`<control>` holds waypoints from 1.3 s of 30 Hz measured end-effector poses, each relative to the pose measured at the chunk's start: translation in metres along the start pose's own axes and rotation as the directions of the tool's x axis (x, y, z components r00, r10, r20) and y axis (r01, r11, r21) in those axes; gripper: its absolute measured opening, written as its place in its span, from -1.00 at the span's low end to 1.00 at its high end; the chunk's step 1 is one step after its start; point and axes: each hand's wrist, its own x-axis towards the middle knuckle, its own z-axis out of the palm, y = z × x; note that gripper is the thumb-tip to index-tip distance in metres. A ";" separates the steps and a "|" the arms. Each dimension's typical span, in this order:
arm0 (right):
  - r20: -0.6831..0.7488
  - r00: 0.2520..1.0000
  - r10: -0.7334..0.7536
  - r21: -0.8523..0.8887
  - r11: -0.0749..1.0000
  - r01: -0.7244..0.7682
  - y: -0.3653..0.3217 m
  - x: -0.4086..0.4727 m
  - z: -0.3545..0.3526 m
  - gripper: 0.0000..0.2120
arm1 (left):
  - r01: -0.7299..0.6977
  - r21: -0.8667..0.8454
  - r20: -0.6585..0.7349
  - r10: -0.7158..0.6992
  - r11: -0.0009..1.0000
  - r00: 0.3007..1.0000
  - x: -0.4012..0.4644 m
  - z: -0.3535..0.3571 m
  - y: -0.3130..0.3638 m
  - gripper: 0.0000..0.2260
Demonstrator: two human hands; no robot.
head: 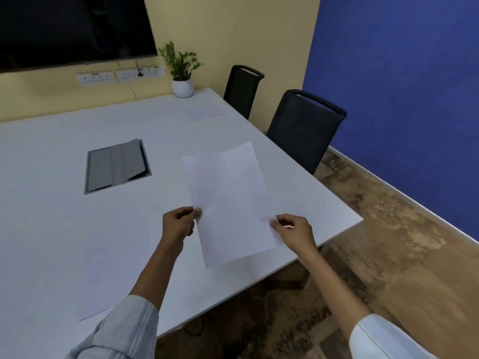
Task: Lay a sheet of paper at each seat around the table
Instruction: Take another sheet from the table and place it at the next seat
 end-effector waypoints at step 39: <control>0.595 0.719 -0.359 -0.251 0.767 0.590 -0.057 0.599 -0.389 -0.89 | -0.087 -0.183 -0.711 -0.071 0.979 0.699 0.155 0.602 0.082 -0.81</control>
